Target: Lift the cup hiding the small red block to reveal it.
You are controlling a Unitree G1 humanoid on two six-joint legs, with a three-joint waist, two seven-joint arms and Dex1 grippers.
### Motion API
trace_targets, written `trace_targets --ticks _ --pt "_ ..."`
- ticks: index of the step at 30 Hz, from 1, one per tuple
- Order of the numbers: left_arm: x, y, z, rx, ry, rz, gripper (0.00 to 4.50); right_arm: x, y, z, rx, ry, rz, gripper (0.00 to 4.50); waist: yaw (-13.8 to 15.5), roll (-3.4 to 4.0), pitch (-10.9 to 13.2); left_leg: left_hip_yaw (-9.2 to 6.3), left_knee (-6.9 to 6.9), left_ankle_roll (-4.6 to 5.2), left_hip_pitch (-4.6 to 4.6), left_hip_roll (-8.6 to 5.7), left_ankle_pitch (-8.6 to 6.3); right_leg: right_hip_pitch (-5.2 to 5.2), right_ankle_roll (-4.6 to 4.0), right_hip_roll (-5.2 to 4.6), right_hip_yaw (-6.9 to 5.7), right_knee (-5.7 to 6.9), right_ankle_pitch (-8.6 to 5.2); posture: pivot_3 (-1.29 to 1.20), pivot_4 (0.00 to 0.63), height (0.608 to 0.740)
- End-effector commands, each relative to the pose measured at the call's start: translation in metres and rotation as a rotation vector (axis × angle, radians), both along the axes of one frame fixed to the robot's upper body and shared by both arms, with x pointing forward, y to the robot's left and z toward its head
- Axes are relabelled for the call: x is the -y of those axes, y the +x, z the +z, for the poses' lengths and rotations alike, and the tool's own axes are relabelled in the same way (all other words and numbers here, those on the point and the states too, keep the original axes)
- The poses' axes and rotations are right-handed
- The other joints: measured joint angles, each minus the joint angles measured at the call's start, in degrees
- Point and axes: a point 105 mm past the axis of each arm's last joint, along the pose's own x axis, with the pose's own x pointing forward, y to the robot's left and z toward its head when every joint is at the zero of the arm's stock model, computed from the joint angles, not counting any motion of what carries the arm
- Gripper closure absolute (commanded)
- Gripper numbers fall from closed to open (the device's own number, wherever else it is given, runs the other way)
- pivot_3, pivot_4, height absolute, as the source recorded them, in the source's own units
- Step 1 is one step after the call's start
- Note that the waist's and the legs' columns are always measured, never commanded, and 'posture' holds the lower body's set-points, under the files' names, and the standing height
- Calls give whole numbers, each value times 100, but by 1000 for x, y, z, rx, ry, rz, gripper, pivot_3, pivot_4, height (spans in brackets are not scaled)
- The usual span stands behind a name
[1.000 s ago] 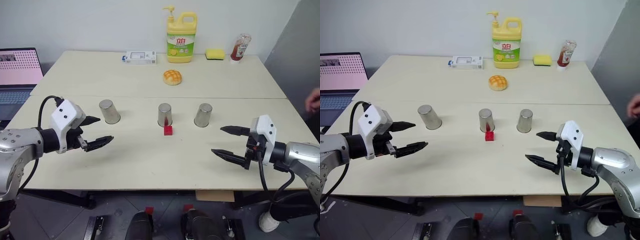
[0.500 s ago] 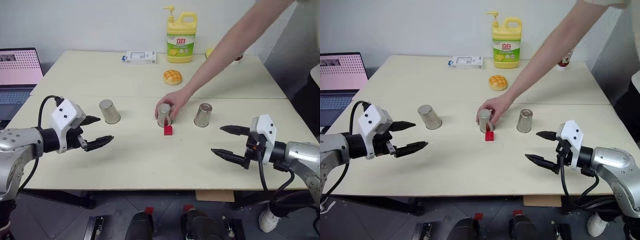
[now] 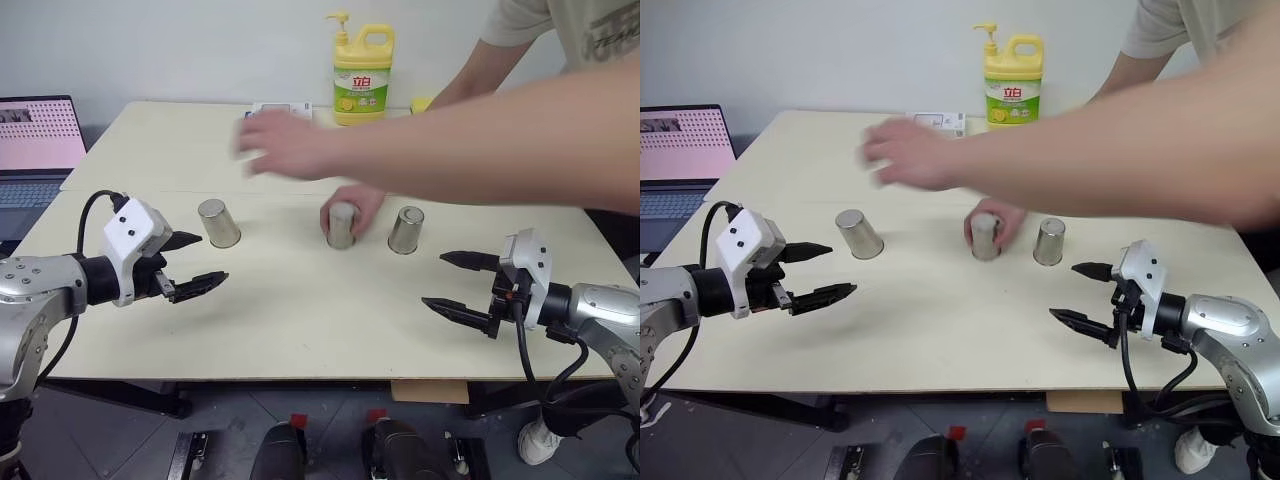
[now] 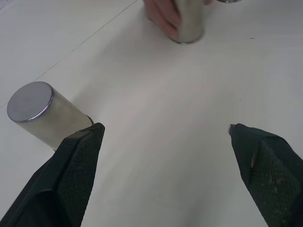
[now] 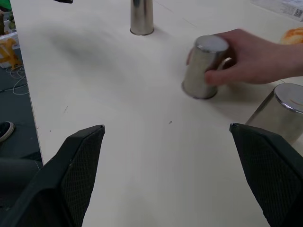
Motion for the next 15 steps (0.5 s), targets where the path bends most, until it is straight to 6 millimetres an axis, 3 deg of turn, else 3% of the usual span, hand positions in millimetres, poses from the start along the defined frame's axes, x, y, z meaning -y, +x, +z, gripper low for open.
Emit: trace_targets --ticks 1,15 --pt "2 0 9 32 16 -13 33 -4 -3 9 42 -5 18 0 0 0 0 0 0 0 0 0 0 0 0 0 0 0 0 0 150 740" --pt "-6 11 10 54 -61 61 33 -15 -4 13 46 22 50 0 0 0 0 0 1 0 0 0 0 0 0 0 0 1 0 0 150 740"
